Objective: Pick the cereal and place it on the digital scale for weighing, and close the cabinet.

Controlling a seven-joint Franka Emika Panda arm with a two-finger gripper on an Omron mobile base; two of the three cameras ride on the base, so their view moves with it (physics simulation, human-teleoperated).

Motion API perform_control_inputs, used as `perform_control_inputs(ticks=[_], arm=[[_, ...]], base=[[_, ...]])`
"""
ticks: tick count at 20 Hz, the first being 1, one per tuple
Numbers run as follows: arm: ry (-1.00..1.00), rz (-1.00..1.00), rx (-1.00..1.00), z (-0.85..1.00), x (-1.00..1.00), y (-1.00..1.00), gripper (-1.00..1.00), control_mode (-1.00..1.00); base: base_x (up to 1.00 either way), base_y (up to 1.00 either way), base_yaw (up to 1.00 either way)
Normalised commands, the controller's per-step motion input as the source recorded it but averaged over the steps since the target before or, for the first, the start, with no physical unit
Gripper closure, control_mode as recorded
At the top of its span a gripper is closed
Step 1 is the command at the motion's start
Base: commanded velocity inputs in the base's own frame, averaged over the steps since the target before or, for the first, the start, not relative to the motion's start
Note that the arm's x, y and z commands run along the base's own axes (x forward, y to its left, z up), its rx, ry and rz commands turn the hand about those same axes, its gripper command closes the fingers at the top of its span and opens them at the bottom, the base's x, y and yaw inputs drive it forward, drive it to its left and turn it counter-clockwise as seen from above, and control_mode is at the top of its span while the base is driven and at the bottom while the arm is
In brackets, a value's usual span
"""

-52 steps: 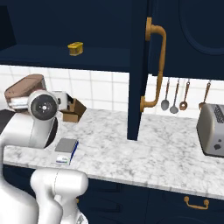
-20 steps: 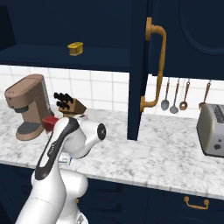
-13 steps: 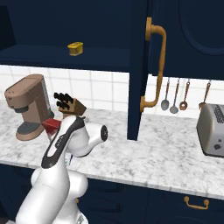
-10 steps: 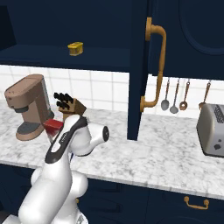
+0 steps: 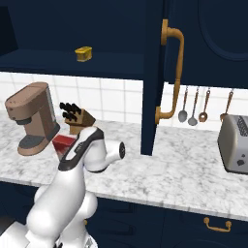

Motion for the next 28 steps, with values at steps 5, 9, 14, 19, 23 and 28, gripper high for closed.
perform_control_inputs(ticks=[5,9,14,19,23,28], arm=[[0.00,0.00,0.00,-0.27,0.22,0.00,1.00,-1.00],[0.00,0.00,0.00,-0.14,0.24,0.00,1.00,-1.00],[0.00,0.00,0.00,-0.03,0.08,0.00,1.00,-1.00],[0.00,0.00,0.00,-0.05,0.00,0.00,-1.00,-1.00],[-0.02,0.00,0.00,0.00,-0.04,0.00,-1.00,-1.00],[0.00,0.00,0.00,0.00,-0.07,0.00,-1.00,-1.00]], base=[[0.00,0.00,0.00],[0.00,0.00,0.00],[0.00,0.00,0.00],[0.00,0.00,0.00],[0.00,0.00,0.00],[0.00,0.00,0.00]])
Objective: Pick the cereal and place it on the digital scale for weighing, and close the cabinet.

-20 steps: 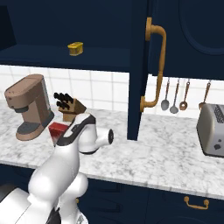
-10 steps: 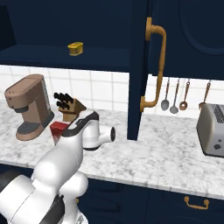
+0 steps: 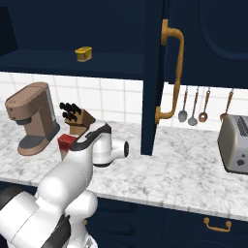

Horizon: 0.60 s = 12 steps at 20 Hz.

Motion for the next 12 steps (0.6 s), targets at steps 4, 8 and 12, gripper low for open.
perform_control_inputs(ticks=[4,8,12], arm=[[-0.01,0.00,0.00,0.02,-0.14,-0.01,-1.00,-1.00],[-0.02,-0.01,0.00,0.00,-0.17,-0.51,-1.00,-1.00],[-0.03,-0.05,0.00,0.00,-0.26,-0.67,-1.00,-1.00]], base=[[0.00,0.00,0.00],[0.00,0.00,0.00],[0.00,0.00,0.00]])
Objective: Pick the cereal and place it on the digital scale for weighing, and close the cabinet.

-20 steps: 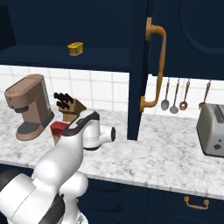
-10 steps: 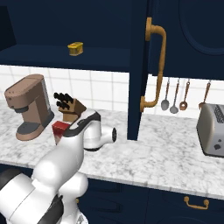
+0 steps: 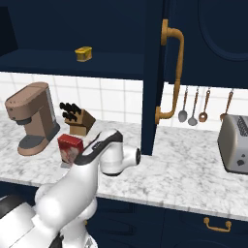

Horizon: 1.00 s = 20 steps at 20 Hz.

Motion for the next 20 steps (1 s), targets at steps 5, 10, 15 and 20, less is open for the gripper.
perform_control_inputs(ticks=[5,10,15,20], arm=[[-0.21,-0.09,0.09,0.09,-0.65,-0.61,-1.00,-1.00],[-0.37,-0.08,0.16,0.39,-0.79,-0.94,-1.00,-1.00],[-0.56,-0.02,0.17,0.77,-0.56,-1.00,-1.00,-1.00],[-0.57,0.00,0.21,0.82,-0.16,-0.87,-1.00,-1.00]], base=[[0.00,0.00,0.00],[0.00,0.00,0.00],[0.00,0.00,0.00],[0.00,0.00,0.00]])
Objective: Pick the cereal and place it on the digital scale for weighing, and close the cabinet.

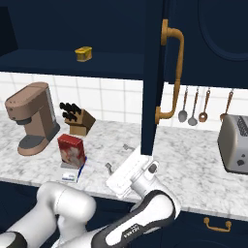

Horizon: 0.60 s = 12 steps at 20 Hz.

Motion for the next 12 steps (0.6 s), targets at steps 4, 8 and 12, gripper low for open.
perform_control_inputs(ticks=[4,8,12], arm=[[-0.38,0.00,0.34,0.58,0.02,-0.88,-1.00,-1.00],[-0.19,0.00,0.37,0.29,0.01,-0.85,-1.00,-1.00],[0.00,0.00,0.21,0.07,0.03,-0.77,-1.00,-1.00]], base=[[0.00,0.00,0.00],[0.00,0.00,0.00],[0.00,0.00,0.00]])
